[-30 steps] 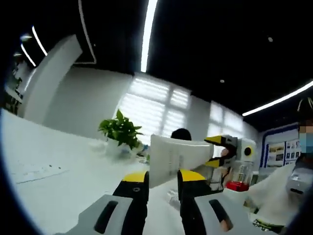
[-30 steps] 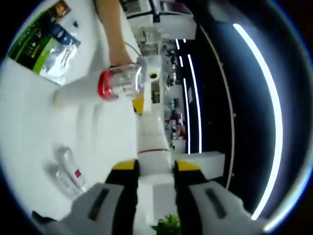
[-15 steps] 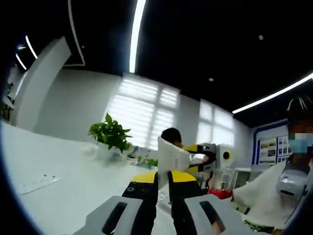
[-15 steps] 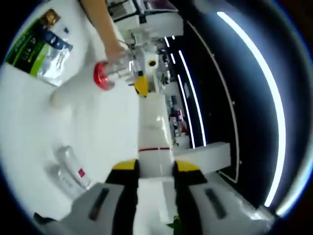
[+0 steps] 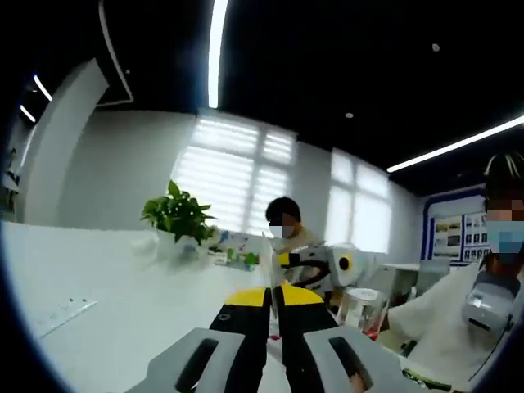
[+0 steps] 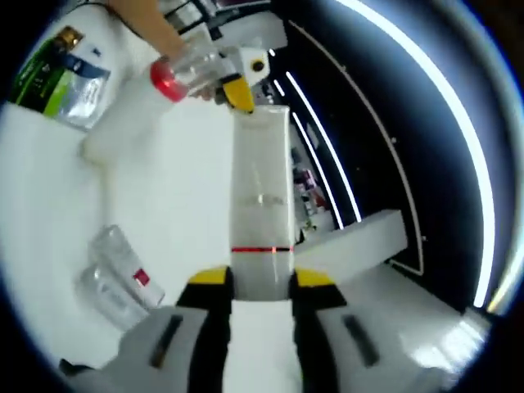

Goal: Arrange the skincare products in the storage area until every visible bottle or jar stands upright without overlapping.

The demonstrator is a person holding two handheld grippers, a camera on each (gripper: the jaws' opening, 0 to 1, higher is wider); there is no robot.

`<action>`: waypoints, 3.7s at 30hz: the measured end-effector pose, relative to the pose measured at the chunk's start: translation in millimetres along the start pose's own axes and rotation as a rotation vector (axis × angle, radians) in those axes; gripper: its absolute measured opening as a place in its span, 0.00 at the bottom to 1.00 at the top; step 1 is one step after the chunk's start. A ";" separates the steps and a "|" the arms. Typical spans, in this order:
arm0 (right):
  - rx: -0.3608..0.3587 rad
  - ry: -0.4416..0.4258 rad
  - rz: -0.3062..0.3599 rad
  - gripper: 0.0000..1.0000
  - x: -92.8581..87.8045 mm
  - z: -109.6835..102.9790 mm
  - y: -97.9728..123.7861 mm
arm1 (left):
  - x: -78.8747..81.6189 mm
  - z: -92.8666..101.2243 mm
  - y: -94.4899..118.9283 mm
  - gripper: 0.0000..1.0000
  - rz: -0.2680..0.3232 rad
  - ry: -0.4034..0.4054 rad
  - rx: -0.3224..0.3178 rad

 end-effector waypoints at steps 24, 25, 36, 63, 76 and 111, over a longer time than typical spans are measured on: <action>0.233 -0.112 -0.051 0.27 4.4 -56.9 -49.0 | 29.1 12.1 -9.2 0.00 0.098 -0.069 0.069; 0.251 -0.107 -0.048 0.24 4.2 -59.8 -50.6 | 29.0 12.8 -10.1 0.00 0.101 -0.071 0.068; 0.421 -0.064 0.065 0.00 31.5 -87.4 -57.2 | 10.1 7.6 -16.3 0.00 0.081 -0.006 0.100; 0.469 -0.818 0.424 0.33 42.7 -48.5 -55.3 | 14.7 -5.5 -20.2 0.00 0.120 -0.044 0.183; 0.319 -0.907 0.458 0.64 34.9 -15.7 -70.0 | 13.8 -3.6 -21.3 0.00 0.139 -0.053 0.176; 0.454 -1.042 0.584 0.43 42.8 -44.9 -96.9 | 12.8 -2.0 -25.7 0.00 0.149 -0.058 0.166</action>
Point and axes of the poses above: the point that each gripper's makers call its tool centre point, and the gripper's own axes: y roughly backward along the fingers, z roughly to its right, x roughly out of its top, the point moved 5 cm from there along y, roughly backward along the fingers, and after that the axes turned 12 degrees about z, right-handed, at the moved point
